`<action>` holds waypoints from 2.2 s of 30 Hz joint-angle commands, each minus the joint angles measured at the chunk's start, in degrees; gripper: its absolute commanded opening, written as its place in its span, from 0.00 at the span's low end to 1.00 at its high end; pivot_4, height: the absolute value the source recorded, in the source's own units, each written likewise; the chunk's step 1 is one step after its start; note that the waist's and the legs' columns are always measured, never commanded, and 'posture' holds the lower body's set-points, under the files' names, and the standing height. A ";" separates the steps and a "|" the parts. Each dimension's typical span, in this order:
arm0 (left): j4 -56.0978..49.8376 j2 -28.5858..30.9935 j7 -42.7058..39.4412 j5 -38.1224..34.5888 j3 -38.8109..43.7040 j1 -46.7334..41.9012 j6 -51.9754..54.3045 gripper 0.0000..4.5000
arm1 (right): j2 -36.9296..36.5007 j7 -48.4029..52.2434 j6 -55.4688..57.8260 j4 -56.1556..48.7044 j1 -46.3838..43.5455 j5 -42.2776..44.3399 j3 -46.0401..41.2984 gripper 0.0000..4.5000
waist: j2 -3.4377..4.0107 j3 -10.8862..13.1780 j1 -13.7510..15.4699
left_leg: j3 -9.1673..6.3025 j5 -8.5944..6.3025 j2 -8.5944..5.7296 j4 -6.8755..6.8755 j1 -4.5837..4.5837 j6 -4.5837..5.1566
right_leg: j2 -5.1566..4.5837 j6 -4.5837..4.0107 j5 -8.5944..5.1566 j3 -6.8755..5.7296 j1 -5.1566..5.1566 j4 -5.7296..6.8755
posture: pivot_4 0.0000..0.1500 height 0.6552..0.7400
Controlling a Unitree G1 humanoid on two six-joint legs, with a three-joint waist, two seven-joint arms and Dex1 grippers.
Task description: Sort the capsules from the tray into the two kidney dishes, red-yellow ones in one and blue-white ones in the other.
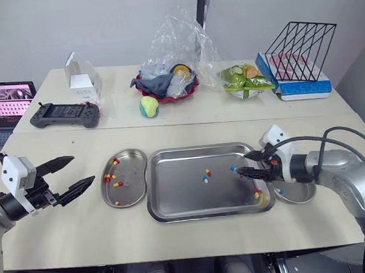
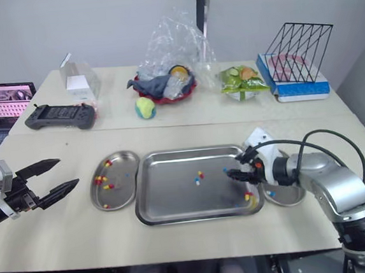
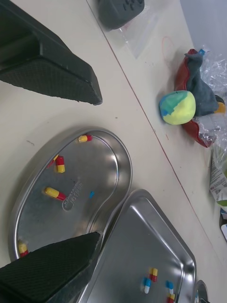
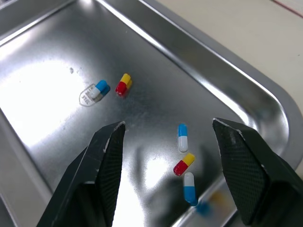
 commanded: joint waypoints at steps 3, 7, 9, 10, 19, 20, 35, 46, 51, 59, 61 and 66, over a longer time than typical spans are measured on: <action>-1.87 0.72 -0.06 -0.86 2.17 0.98 -0.46 1.00 | 1.38 1.09 -0.84 -2.52 -1.62 0.38 1.64 0.63 | 0.00 0.00 0.00 | -0.01 0.00 0.02 0.00 0.00 0.00 | 0.01 0.00 0.00 0.00 0.00 0.00 | 1.00 0.77; -2.03 0.86 -0.06 -0.96 2.57 1.49 -0.37 1.00 | 3.72 -0.95 0.99 -5.23 -1.59 0.30 3.82 0.63 | 0.00 0.00 0.00 | -0.02 0.00 0.02 0.00 0.00 0.00 | 0.00 0.00 0.00 0.00 -0.01 0.01 | 1.00 0.77; -2.11 0.86 0.02 -0.98 2.66 1.59 -0.30 1.00 | 5.74 -3.03 1.82 -6.43 -1.38 -0.53 5.77 0.63 | 0.00 0.00 0.01 | -0.03 0.00 0.03 0.00 0.00 -0.01 | 0.01 0.00 0.00 -0.01 0.00 0.01 | 1.00 0.77; -2.15 0.86 0.05 -0.99 2.70 1.63 -0.27 1.00 | 6.87 -4.18 2.40 -6.88 -1.33 -0.95 6.65 0.63 | 0.00 0.00 0.01 | -0.03 0.00 0.03 0.00 0.00 -0.01 | 0.00 0.00 0.00 -0.01 -0.01 0.01 | 1.00 0.77; -2.07 1.20 -0.11 -0.52 2.69 1.62 -0.50 1.00 | 11.44 -8.11 1.96 -6.46 -0.63 -4.54 12.14 0.63 | 0.00 0.00 0.04 | -0.02 0.00 0.01 0.00 0.00 -0.01 | -0.02 0.00 0.00 -0.02 0.00 0.02 | 1.00 0.77; -1.96 1.28 -0.14 -0.43 2.75 1.63 -0.57 1.00 | 11.65 -8.28 1.95 -6.27 -0.74 -5.04 12.72 0.63 | 0.00 0.00 0.01 | -0.02 0.00 0.01 0.00 0.00 -0.01 | -0.01 0.00 0.00 -0.02 -0.01 0.03 | 1.00 0.77; -2.60 1.81 -0.16 -0.69 3.77 2.62 0.07 1.00 | 17.48 -11.69 1.27 -0.07 -2.99 -9.68 15.66 0.63 | 0.00 0.00 0.01 | -0.02 0.02 0.01 0.00 0.01 -0.03 | -0.01 -0.01 0.00 -0.04 -0.01 0.05 | 1.00 0.77; -3.30 1.64 -0.57 -0.93 3.42 2.71 0.80 1.00 | 18.75 -12.35 2.24 0.09 -2.41 -10.54 14.60 0.14 | 0.00 0.00 -0.03 | -0.02 0.02 0.01 0.00 0.01 -0.04 | 0.00 -0.01 0.00 -0.04 0.00 0.06 | 1.00 0.77; -2.97 1.57 -0.73 -0.73 3.26 2.48 0.58 1.00 | 18.38 -11.84 3.01 -0.74 -2.40 -10.02 13.84 0.01 | 0.00 0.00 0.01 | -0.02 0.02 0.00 0.00 0.01 -0.04 | -0.01 -0.01 0.00 -0.05 0.00 0.06 | 1.00 0.77; -1.67 1.59 -1.36 -0.50 2.01 0.78 0.39 1.00 | 9.69 -1.75 7.49 0.16 -6.77 2.14 -3.62 0.01 | 0.05 0.05 0.37 | -0.02 0.01 -0.03 0.02 -0.01 -0.02 | -0.05 0.01 0.01 -0.05 0.01 0.04 | 1.00 0.77; -1.15 1.56 -1.61 -0.25 1.57 0.16 0.29 1.00 | 5.94 0.36 6.14 2.98 -7.39 2.27 -5.26 0.01 | 0.03 0.03 0.48 | -0.02 -0.01 -0.06 0.02 0.00 0.01 | -0.10 0.02 0.02 -0.06 0.02 0.00 | 1.00 0.77; 0.73 1.53 -2.22 0.26 -0.08 -2.38 -0.11 1.00 | -7.54 6.19 -5.02 17.83 -6.03 -4.13 -9.32 0.01 | 0.04 0.04 0.74 | 0.01 -0.01 -0.08 -0.03 -0.01 0.01 | -0.07 -0.04 -0.02 -0.16 0.03 -0.06 | 1.00 0.77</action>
